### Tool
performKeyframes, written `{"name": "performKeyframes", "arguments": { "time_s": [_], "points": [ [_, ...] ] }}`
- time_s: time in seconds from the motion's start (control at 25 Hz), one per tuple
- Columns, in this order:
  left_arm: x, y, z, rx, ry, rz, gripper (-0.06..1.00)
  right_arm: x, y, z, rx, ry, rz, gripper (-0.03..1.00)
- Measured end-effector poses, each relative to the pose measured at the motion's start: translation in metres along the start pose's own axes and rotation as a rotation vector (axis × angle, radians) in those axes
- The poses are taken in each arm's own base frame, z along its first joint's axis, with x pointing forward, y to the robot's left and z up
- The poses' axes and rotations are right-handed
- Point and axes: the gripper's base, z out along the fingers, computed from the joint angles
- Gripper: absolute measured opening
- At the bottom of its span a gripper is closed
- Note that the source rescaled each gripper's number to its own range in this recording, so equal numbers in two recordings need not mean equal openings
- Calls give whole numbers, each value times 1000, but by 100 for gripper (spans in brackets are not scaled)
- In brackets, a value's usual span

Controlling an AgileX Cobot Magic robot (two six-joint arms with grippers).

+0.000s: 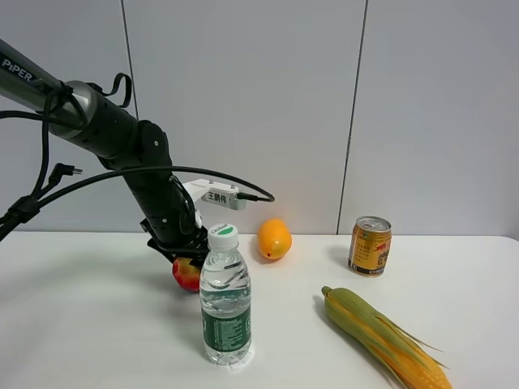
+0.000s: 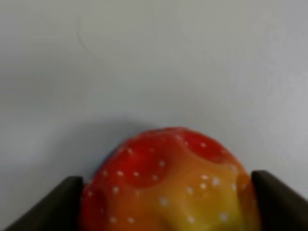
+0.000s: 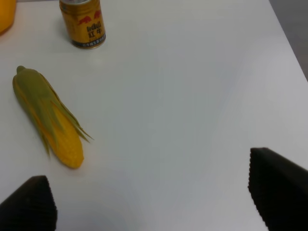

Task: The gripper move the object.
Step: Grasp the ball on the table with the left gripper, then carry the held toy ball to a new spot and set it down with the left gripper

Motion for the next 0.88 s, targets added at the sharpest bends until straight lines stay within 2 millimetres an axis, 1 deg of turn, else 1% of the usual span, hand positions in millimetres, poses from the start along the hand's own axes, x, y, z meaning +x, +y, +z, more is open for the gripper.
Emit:
{"name": "performKeyframes", "arguments": {
  "time_s": [0.04,0.4,0.48,0.56,0.68,0.88],
  "points": [
    [0,0,0,-1,0,3,0,0,0,0,0,0,0,100],
    [0,1,0,-10,5,31,0,0,0,0,0,0,0,100],
    [-1,1,-3,-14,3,43,1,0,0,0,0,0,0,100],
    [-3,1,-10,-18,-2,62,1,0,0,0,0,0,0,100],
    [-13,1,-35,-43,-56,94,1,0,0,0,0,0,0,100],
    [-31,-3,-92,-87,-177,138,1,0,0,0,0,0,0,100]
  ]
}}
